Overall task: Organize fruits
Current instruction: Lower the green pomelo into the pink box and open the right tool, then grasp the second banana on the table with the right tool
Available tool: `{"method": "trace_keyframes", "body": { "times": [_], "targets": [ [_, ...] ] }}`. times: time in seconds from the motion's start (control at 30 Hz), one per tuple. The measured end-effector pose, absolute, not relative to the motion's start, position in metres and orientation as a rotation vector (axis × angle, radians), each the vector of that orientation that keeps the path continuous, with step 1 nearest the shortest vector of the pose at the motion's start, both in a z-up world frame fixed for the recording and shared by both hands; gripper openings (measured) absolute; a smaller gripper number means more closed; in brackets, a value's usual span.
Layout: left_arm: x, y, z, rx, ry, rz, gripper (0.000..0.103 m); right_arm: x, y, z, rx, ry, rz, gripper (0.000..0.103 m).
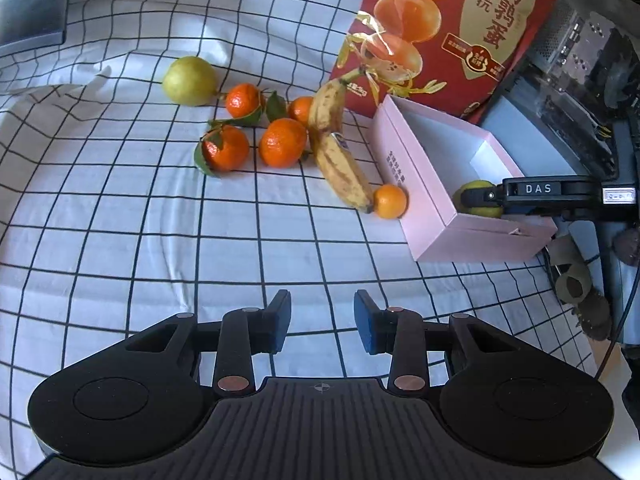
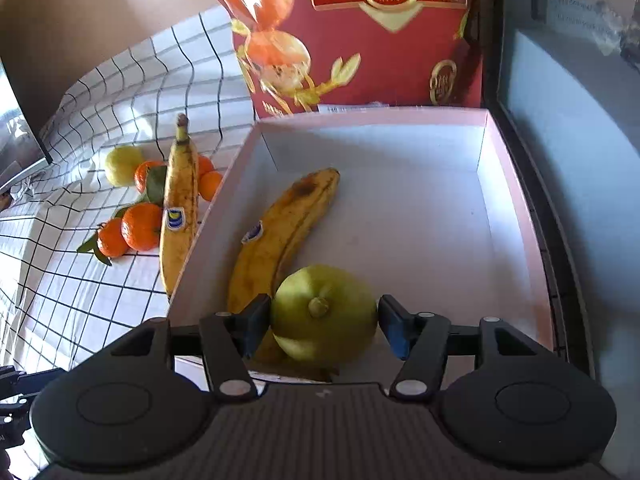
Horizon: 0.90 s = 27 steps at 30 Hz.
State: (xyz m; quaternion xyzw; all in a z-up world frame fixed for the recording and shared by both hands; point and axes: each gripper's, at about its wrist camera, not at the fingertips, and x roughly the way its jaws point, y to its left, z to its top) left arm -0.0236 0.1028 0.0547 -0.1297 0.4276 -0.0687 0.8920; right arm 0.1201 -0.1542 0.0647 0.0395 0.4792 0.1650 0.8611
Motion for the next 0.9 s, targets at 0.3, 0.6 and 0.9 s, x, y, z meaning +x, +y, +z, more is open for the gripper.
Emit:
{"method": "trace_keyframes", "body": {
  "times": [0.3, 0.6, 0.9],
  "targets": [
    [-0.012, 0.098, 0.051, -0.255, 0.912, -0.157, 0.039, 0.087, -0.144, 0.08, -0.046, 0.882, 0.354, 0.061],
    [0.012, 0.119, 0.066, -0.192, 0.811, -0.024, 0.039, 0.023, -0.119, 0.107, -0.178, 0.695, 0.351, 0.067],
    [0.075, 0.099, 0.084, -0.056, 0.729, -0.142, 0.039, -0.009, -0.095, 0.104, -0.225, 0.67, 0.362, 0.067]
  ]
}}
